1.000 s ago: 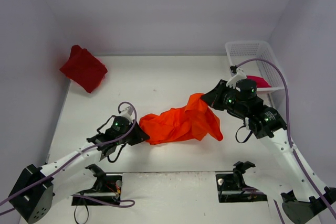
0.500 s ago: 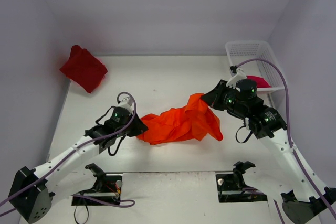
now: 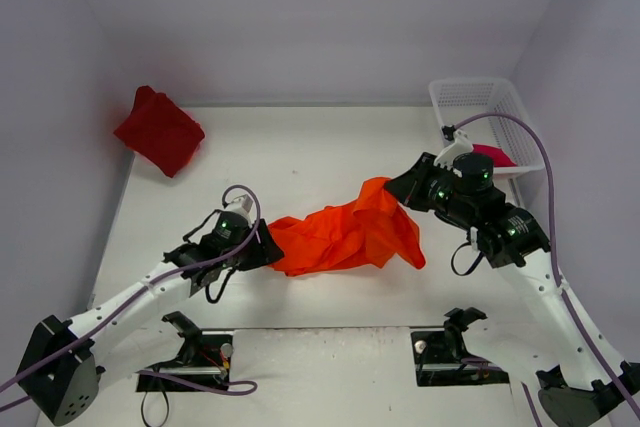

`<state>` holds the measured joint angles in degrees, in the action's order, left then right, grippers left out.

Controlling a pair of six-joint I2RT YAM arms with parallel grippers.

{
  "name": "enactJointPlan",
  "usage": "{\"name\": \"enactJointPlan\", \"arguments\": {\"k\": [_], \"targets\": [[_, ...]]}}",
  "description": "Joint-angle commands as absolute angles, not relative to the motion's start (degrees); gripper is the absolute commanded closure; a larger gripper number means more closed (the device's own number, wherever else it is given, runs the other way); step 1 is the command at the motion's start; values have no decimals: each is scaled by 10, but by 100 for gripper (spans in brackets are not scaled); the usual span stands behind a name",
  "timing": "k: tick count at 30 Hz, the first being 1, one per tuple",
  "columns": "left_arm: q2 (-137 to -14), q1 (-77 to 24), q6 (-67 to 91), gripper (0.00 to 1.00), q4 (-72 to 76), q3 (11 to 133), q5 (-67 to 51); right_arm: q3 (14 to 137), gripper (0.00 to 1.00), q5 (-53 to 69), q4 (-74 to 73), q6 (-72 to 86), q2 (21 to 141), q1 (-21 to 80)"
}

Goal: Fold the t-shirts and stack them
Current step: Flatten out the tshirt

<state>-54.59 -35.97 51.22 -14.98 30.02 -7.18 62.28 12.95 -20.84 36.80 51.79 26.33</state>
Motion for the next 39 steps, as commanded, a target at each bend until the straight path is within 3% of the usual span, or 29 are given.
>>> {"name": "enactJointPlan", "arguments": {"k": [1, 39], "targets": [[-545, -362, 519, 52, -124, 311, -65, 634, 100, 122, -177, 362, 516, 265], [-575, -380, 576, 52, -22, 258, -105, 624, 100, 114, -176, 363, 526, 265]]}}
